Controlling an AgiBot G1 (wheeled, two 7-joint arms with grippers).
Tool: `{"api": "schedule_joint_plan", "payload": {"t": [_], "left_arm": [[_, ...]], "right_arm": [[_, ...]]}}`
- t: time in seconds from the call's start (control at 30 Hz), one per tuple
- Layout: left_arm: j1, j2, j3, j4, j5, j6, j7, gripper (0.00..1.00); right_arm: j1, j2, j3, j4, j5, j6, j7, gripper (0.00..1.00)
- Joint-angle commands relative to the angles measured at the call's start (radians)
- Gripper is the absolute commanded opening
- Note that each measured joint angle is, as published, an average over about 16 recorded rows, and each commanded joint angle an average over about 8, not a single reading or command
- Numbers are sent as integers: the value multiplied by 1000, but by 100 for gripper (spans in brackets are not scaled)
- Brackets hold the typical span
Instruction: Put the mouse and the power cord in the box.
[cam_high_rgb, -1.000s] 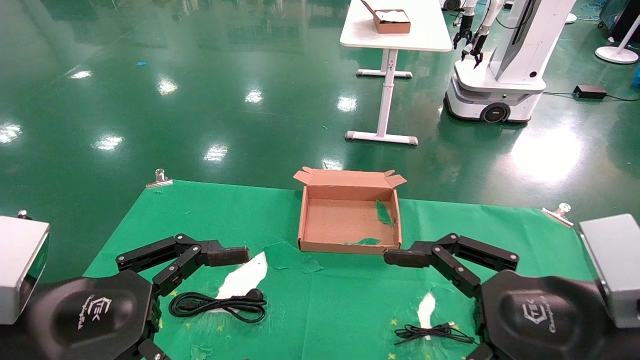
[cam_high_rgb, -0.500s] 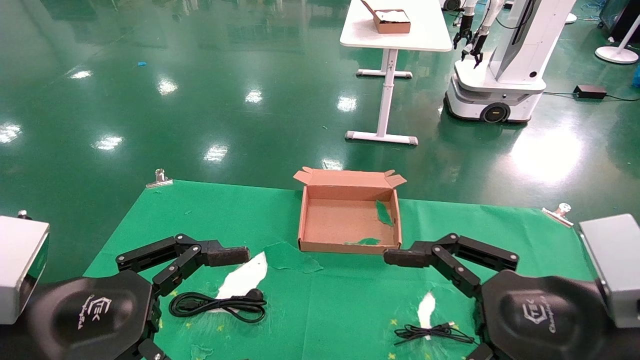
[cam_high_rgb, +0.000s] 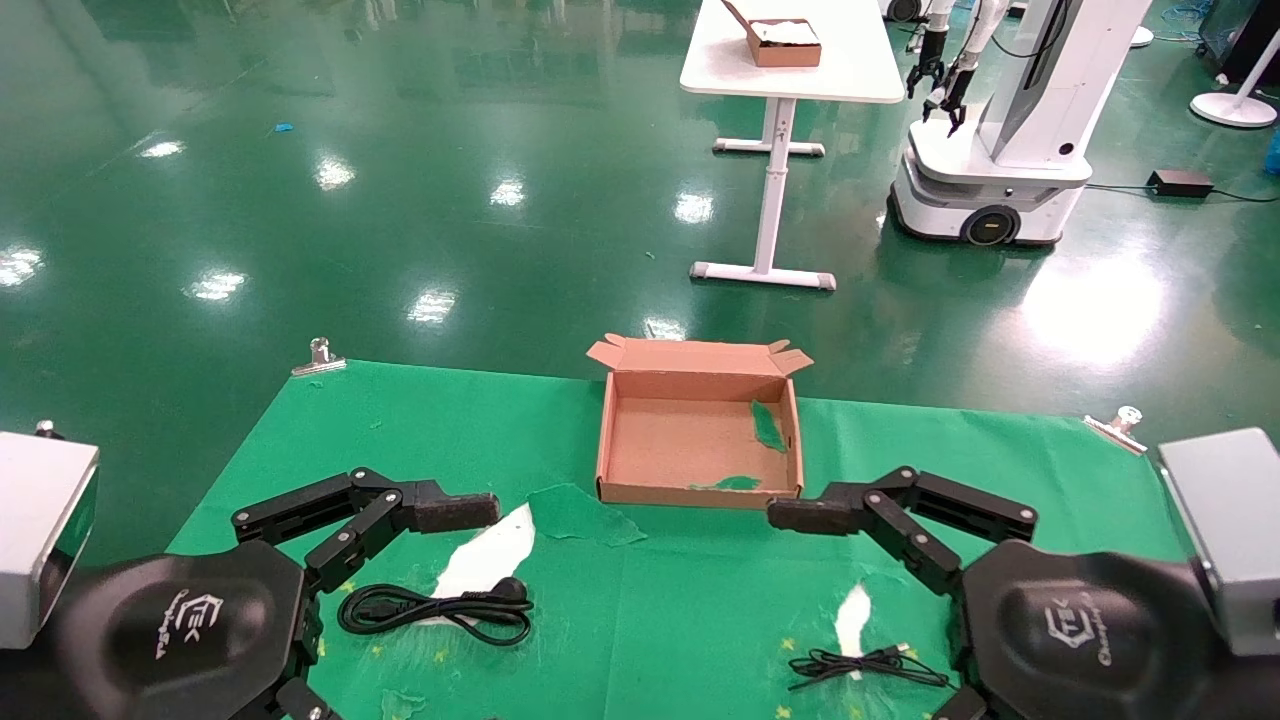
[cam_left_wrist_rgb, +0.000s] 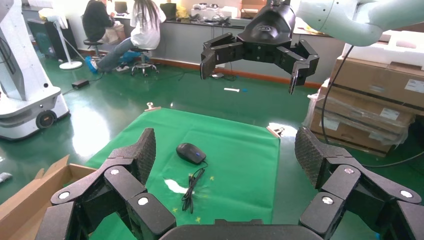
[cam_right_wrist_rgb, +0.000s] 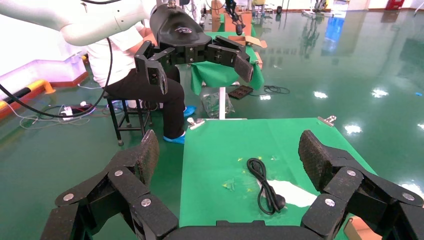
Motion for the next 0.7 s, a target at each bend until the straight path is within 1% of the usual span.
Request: {"api": "schedule_joint_plan", "payload": {"t": [0.03,0.1,0.2,0.33,0.5,0.63,0.7], "left_arm": [[4,0,-3,0,-7,0,1,100],[-10,-1,12,-4,28,2,-1,100],[-49,-1,55,-10,133,6,-13,100],[-129,15,141,-12,345,8,-48,100],[-225,64,246,20,617,-4,-87,100],[-273,101,295,59,743,-16,-98,100],[-282,110,305,70,770,-20,-99,100]], "right_arm": [[0,-1,3,0,6,-1,0,100],[-6,10,-8,-1,-28,2,-7,100],[-11,30,-35,1,-112,7,-15,100],[13,45,-90,12,-264,6,-20,100],[71,37,-150,7,-434,6,-3,100],[105,24,-173,-6,-494,14,37,100],[113,19,-177,-8,-503,15,50,100]]}}
